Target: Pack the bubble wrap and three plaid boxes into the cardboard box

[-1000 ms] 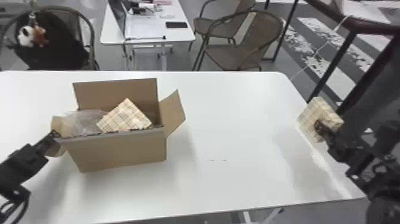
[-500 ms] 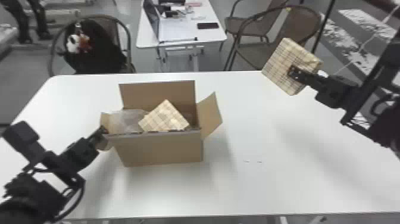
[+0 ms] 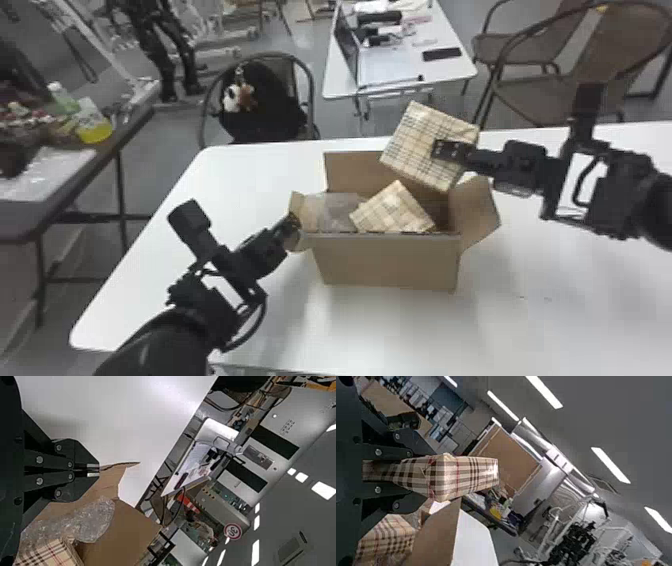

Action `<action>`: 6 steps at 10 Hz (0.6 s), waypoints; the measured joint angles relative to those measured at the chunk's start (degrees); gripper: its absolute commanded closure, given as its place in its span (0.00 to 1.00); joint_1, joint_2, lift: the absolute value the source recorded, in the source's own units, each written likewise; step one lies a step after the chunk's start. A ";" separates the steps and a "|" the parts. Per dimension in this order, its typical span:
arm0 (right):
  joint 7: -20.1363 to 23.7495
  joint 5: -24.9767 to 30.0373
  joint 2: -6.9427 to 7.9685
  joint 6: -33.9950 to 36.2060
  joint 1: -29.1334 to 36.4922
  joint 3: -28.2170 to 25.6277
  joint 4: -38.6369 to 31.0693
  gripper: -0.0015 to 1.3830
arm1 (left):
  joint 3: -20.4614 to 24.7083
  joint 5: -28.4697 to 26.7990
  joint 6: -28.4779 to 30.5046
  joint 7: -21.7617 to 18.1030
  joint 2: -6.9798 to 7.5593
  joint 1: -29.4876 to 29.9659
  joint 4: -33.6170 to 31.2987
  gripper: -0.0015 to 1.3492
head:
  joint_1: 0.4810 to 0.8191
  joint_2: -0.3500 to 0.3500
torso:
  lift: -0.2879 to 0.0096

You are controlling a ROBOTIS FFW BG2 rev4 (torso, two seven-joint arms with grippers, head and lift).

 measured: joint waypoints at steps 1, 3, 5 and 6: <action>1.35 -4.26 1.16 0.42 -2.71 4.38 6.51 0.77 | -0.55 -0.25 -0.03 0.01 0.00 -0.43 0.12 0.90 | 0.49 0.94 | 0.38; 3.85 -11.50 3.25 3.14 -6.55 13.22 17.15 0.57 | -1.27 -0.64 -0.17 0.04 0.00 -1.25 0.44 0.90 | 0.56 1.00 | 0.38; 4.02 -13.34 4.47 6.53 -8.79 18.15 22.21 0.00 | -1.70 -0.77 -0.30 0.19 0.00 -1.61 0.73 0.90 | 0.63 1.00 | 0.38; 3.95 -12.85 4.49 7.27 -8.80 17.94 22.52 0.00 | -1.65 -0.65 -0.34 0.19 0.00 -1.58 0.73 0.90 | 0.63 1.00 | 0.38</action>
